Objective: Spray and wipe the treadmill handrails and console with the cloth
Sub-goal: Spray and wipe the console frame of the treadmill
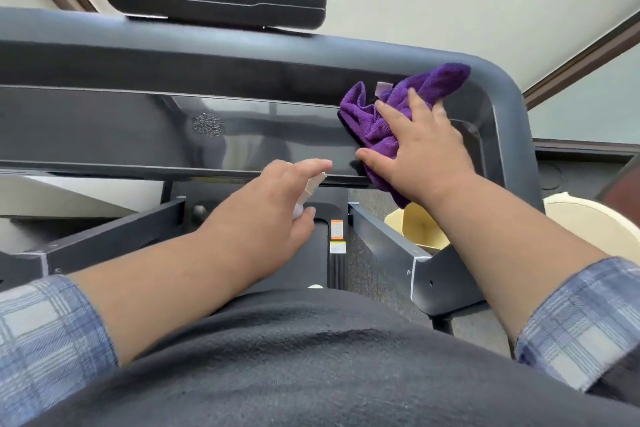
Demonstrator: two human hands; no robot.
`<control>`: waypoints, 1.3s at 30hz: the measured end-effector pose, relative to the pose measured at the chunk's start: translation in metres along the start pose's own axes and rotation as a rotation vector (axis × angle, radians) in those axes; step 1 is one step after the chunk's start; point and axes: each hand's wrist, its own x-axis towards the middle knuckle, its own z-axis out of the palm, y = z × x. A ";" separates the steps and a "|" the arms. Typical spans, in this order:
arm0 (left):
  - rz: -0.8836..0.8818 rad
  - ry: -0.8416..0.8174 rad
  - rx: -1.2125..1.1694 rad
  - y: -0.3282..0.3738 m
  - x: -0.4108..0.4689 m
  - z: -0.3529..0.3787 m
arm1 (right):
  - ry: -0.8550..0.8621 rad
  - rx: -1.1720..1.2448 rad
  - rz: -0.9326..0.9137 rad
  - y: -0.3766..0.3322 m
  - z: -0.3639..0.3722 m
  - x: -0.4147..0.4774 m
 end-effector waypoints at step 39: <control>-0.006 0.232 -0.016 -0.212 -0.145 -0.159 | 0.011 -0.022 -0.309 -0.410 0.022 0.039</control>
